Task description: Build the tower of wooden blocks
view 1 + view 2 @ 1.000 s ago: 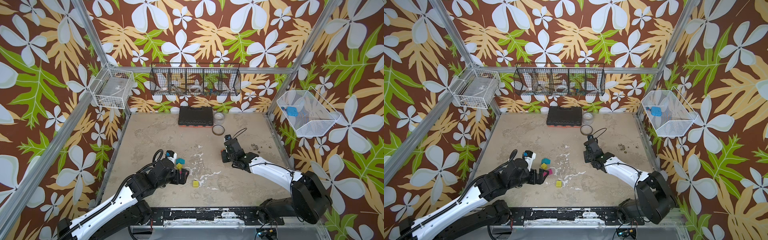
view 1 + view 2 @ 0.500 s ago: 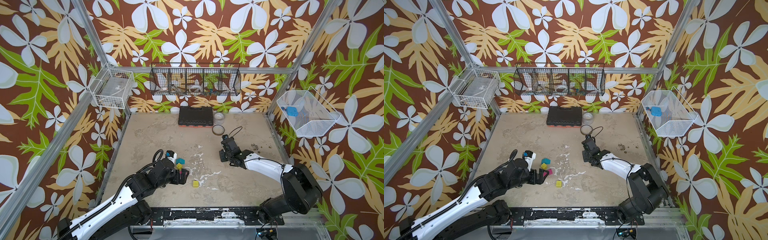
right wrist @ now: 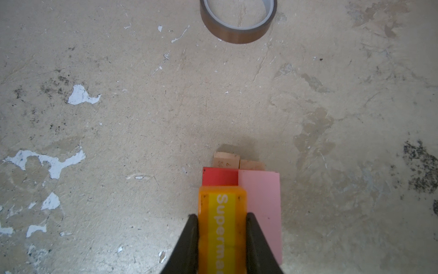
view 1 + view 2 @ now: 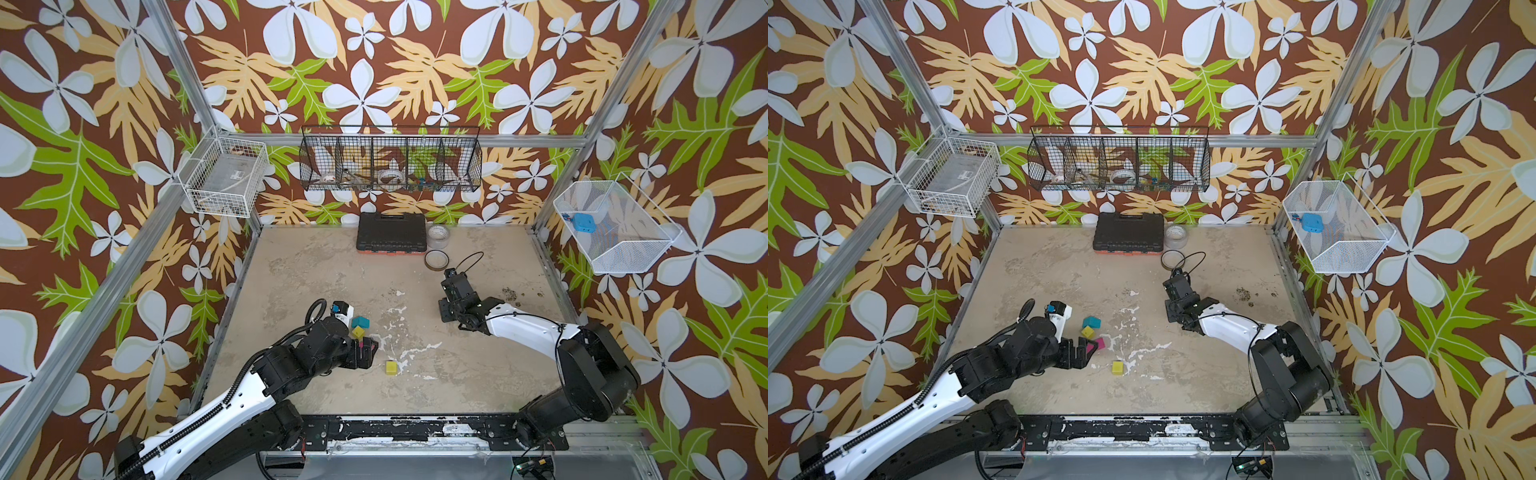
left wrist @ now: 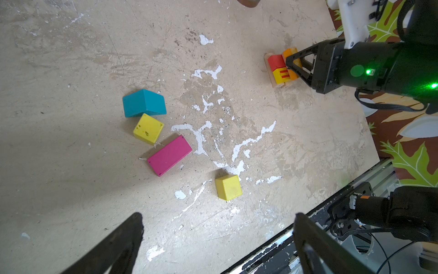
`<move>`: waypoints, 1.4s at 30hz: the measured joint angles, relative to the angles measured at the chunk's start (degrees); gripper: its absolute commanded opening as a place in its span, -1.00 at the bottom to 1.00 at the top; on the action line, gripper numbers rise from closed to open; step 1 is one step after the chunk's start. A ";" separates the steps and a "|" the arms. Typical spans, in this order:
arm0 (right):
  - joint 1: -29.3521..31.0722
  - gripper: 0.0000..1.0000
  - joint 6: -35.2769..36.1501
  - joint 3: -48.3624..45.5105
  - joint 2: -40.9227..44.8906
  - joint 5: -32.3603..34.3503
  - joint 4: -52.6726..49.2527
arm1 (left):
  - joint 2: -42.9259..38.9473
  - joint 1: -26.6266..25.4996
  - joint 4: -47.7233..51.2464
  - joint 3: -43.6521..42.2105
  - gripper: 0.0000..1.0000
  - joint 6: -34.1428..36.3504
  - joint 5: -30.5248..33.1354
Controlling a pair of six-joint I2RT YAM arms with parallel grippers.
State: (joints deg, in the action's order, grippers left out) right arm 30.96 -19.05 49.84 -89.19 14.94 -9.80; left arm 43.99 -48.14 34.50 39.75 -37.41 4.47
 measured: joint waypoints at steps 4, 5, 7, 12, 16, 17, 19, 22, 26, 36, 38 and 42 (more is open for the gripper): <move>-0.15 -0.58 0.00 0.20 -0.72 0.13 0.00 | 0.04 0.00 0.00 0.00 1.00 0.00 0.00; -0.15 -0.58 0.00 0.20 -0.85 0.13 0.00 | 0.04 0.00 0.00 0.00 1.00 0.00 0.00; -0.20 -0.57 0.00 0.22 -1.09 0.13 0.00 | 0.04 0.00 0.00 0.00 1.00 0.00 0.00; -0.26 -0.54 0.02 0.44 -1.60 0.13 0.00 | 0.04 0.00 0.00 0.00 1.00 0.00 0.00; -0.31 -0.45 0.02 0.66 -2.10 0.15 0.02 | 0.04 0.00 0.00 -0.04 1.00 0.00 0.00; -0.31 -0.44 0.02 0.76 -2.21 0.15 0.00 | 0.04 0.00 0.00 -0.04 1.00 0.00 0.00; -0.31 -0.40 0.02 0.92 -2.43 0.17 0.04 | 0.04 0.00 0.00 -0.07 1.00 0.00 0.00; -0.31 -0.32 0.02 0.96 -2.54 0.22 0.02 | 0.04 0.00 0.00 -0.07 1.00 -0.02 0.00; -0.31 -0.23 0.04 1.03 -2.51 0.24 0.02 | 0.04 0.00 0.00 -0.07 1.00 -0.02 0.00; -0.31 -0.17 0.02 1.03 -1.75 0.28 -0.04 | 0.04 0.00 0.00 -0.07 1.00 -0.02 0.00; -0.31 -0.08 0.02 1.03 -1.05 0.28 -0.11 | 0.04 0.00 0.00 -0.07 1.00 -0.02 0.02; -0.31 0.23 0.00 0.42 1.31 0.28 -0.07 | 0.04 0.00 0.00 -0.07 1.00 -0.02 0.00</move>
State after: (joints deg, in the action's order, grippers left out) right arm 30.65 -19.05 50.26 -87.88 15.22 -9.87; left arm 44.03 -48.14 34.50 39.68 -37.43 4.47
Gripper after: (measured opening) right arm 0.557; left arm 0.998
